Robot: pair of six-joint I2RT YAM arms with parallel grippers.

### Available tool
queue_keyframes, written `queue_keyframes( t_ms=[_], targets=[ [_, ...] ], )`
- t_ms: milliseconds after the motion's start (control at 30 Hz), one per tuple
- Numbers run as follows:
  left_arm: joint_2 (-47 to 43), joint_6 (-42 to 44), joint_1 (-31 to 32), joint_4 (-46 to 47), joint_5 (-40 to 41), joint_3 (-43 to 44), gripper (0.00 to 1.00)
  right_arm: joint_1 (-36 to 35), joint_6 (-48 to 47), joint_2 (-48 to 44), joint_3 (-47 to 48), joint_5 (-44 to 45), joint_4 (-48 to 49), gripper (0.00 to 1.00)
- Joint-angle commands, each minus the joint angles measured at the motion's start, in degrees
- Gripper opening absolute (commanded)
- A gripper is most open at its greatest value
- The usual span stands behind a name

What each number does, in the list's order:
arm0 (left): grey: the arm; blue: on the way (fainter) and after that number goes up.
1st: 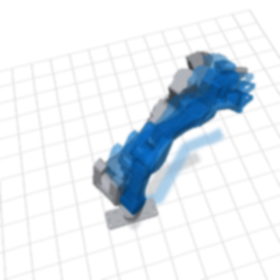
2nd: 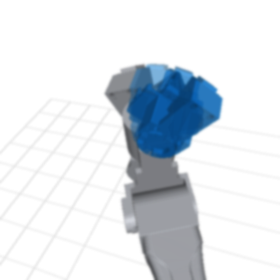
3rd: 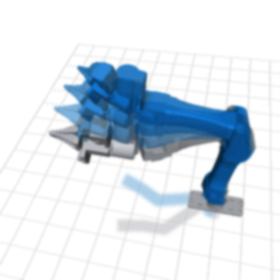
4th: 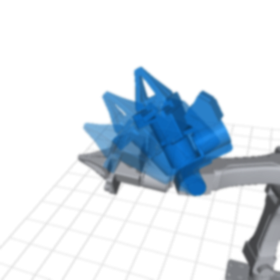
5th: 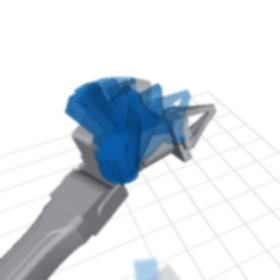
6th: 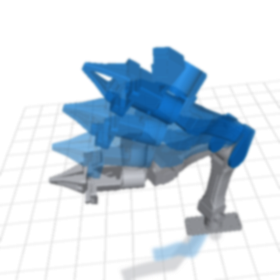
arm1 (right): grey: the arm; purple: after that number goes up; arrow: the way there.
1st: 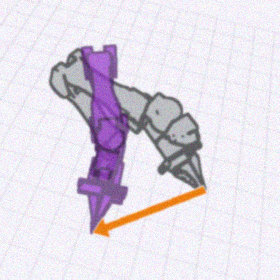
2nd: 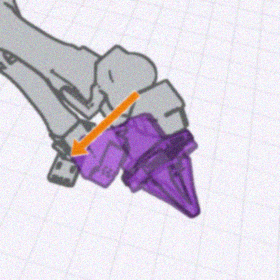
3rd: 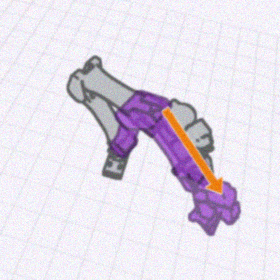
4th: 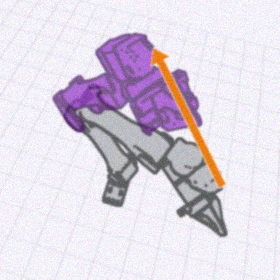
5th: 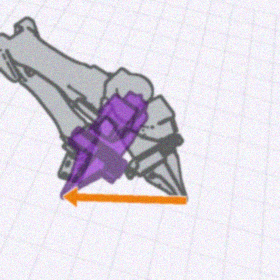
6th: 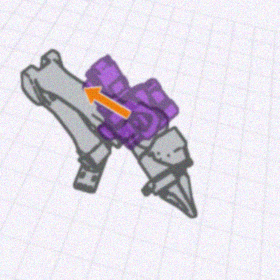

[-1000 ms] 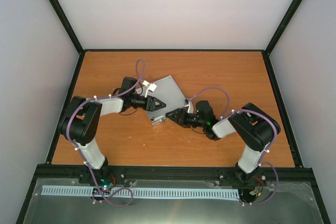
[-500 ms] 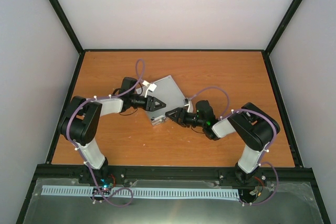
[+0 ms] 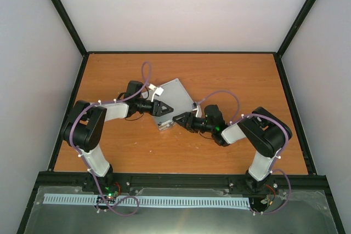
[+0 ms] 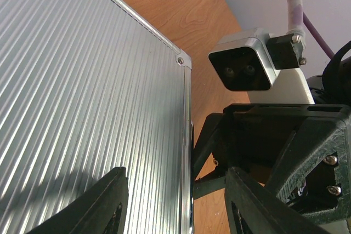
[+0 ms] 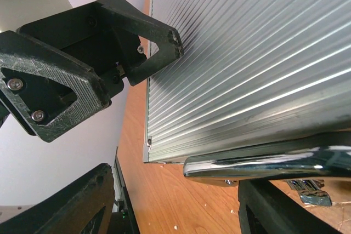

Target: Pack up texas hold em set

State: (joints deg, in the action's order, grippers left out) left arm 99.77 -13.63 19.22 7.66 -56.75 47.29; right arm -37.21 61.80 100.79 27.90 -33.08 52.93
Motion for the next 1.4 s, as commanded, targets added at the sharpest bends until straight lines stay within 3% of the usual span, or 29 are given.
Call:
queue_keyframes(
  t_ms=[0, 300, 467, 567, 700, 933, 1367],
  targets=[
    [1.9, -0.6, 0.2, -4.6, 1.8, -2.0, 0.5, 0.9, -3.1, -1.2, 1.0, 3.2, 2.4, 0.62],
    [1.8, -0.6, 0.2, -4.5, 1.8, -1.9, 0.5, 0.9, -10.2, -8.8, -1.4, 0.9, -12.6, 0.62],
    [1.4, -0.7, 0.2, -4.4, 1.7, -1.9, 0.51, 0.8, -11.0, -10.6, -3.3, 1.7, -16.0, 0.6],
    [1.2, -0.6, 0.2, -4.4, 1.8, -2.0, 0.51, 0.7, -11.3, -10.6, -3.9, 3.1, -17.9, 0.54],
    [0.9, -0.7, 0.2, -4.3, 1.9, -2.2, 0.51, 0.4, -11.3, -9.1, -2.4, 6.0, -23.2, 0.36],
    [0.5, -0.7, 0.2, -4.0, 1.9, -2.7, 0.51, 0.0, -10.2, -7.0, -1.1, 9.2, -24.4, 0.24],
    [1.4, -0.7, 0.2, -3.8, 2.0, -2.6, 0.51, -0.1, -8.8, -0.6, 2.2, 11.0, -23.2, 0.16]
  ],
)
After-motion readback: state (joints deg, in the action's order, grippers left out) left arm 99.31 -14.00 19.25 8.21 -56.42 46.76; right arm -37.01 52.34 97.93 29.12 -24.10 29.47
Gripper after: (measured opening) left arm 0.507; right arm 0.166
